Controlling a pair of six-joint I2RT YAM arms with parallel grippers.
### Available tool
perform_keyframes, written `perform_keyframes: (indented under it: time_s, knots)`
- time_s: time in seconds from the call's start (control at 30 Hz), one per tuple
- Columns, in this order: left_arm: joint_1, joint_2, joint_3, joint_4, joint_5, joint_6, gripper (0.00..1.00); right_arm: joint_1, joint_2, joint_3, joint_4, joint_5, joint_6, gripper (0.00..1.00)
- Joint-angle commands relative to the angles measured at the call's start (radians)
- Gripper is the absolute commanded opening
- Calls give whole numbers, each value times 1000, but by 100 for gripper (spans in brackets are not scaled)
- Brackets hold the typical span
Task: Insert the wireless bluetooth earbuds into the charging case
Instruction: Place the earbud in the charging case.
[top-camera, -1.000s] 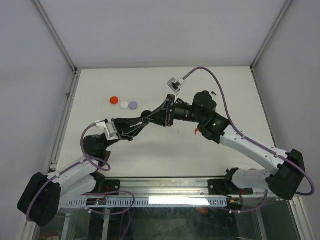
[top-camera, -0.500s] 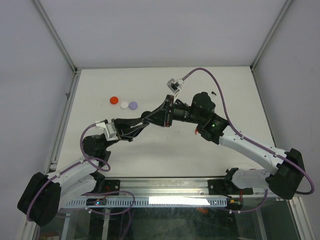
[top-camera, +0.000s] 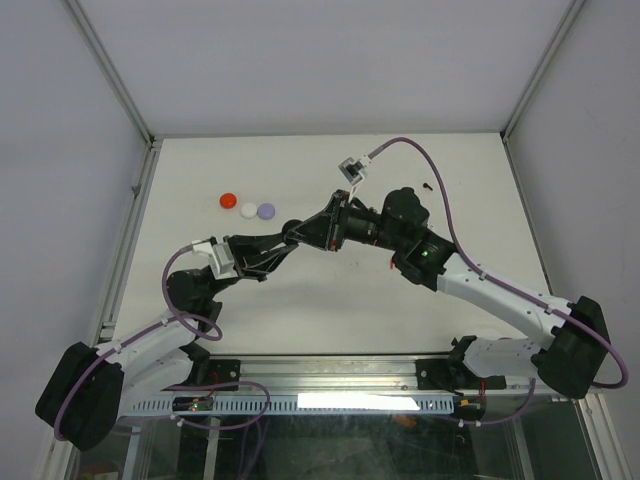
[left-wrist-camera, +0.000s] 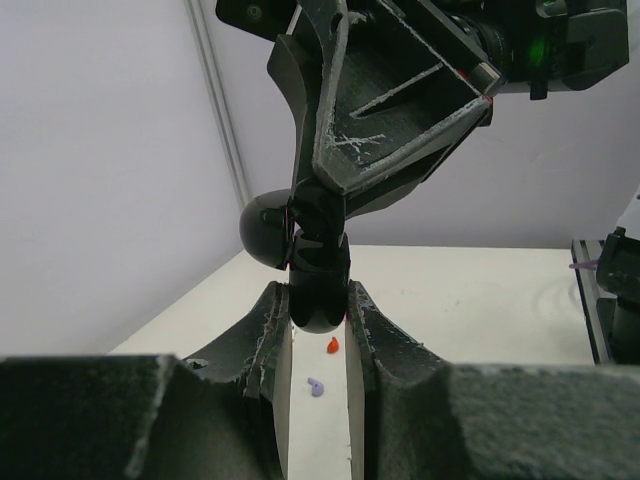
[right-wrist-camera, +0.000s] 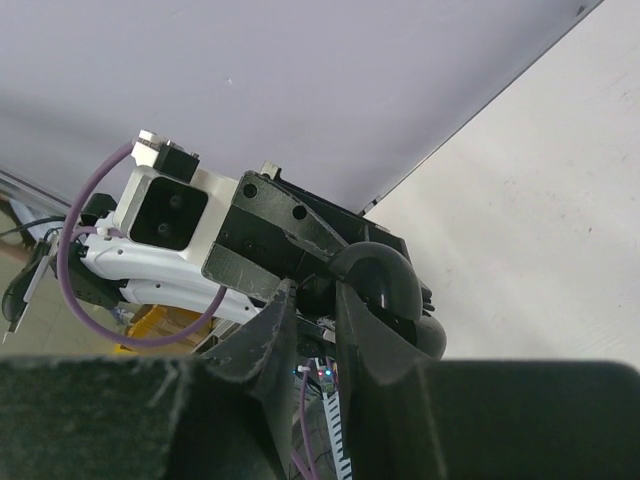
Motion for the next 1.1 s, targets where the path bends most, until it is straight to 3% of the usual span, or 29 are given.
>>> perform_keyframes:
  time_s: [0.0,0.2,0.43,1.07]
  knots:
    - [-3,-19,14,147,-59,11,0,-2,-4,-28,-4,57,44,16]
    - [-3,-32,-13,183,-109,9,0,-2,-53,-52,-64,181,38,16]
    - [-3,-26,-14,186,-102,8,0,-2,-30,-30,-110,199,50,17]
    - [-6,30,-7,117,-60,-58,0,-2,40,156,-346,186,-124,38]
